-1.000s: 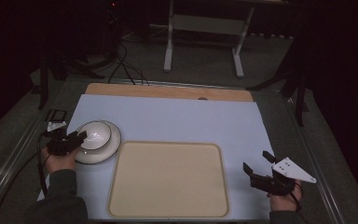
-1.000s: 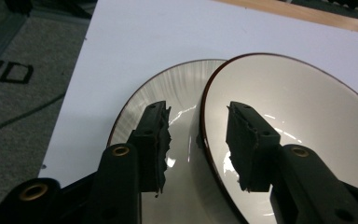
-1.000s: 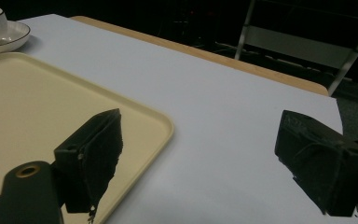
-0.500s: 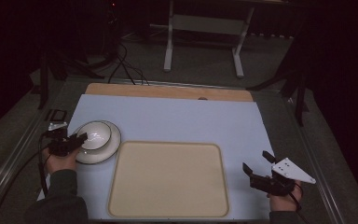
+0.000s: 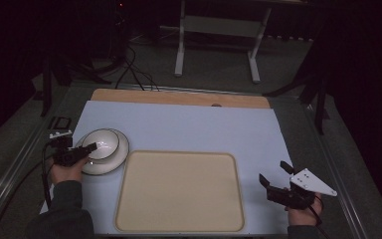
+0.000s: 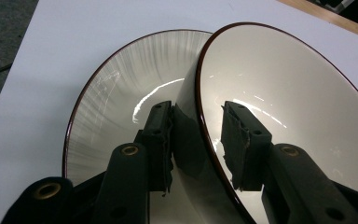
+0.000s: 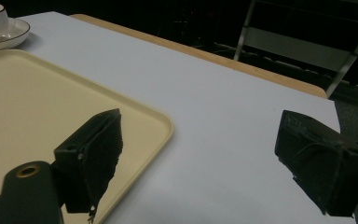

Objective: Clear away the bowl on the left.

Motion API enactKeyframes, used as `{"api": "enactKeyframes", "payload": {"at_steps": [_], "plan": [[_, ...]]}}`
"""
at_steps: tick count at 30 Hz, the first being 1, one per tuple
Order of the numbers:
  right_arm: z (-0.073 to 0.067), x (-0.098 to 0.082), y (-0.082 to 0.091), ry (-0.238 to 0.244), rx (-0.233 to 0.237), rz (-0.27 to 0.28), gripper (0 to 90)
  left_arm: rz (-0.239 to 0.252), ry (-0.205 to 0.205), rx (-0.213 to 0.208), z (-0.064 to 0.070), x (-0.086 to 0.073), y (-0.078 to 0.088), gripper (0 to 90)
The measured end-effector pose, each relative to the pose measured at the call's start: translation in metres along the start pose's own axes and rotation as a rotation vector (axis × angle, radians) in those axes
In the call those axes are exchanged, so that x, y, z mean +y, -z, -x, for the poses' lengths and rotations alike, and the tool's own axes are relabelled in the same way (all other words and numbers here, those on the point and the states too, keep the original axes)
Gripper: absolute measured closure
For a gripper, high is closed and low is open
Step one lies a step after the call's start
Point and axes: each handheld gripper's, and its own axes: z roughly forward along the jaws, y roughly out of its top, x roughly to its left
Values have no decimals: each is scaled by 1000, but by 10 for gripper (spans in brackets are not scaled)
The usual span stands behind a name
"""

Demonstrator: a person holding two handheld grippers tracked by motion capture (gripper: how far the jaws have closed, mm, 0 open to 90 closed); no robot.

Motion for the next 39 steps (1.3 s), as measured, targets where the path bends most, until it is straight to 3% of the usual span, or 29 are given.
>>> {"api": "enactKeyframes", "payload": {"at_steps": [13, 39], "plan": [[0, 0, 0, -1, 0, 0, 147, 3, 48, -34, -4, 0, 2, 784], [0, 0, 1, 2, -3, 2, 147, 24, 51, -66, 2, 1, 7, 781]]}}
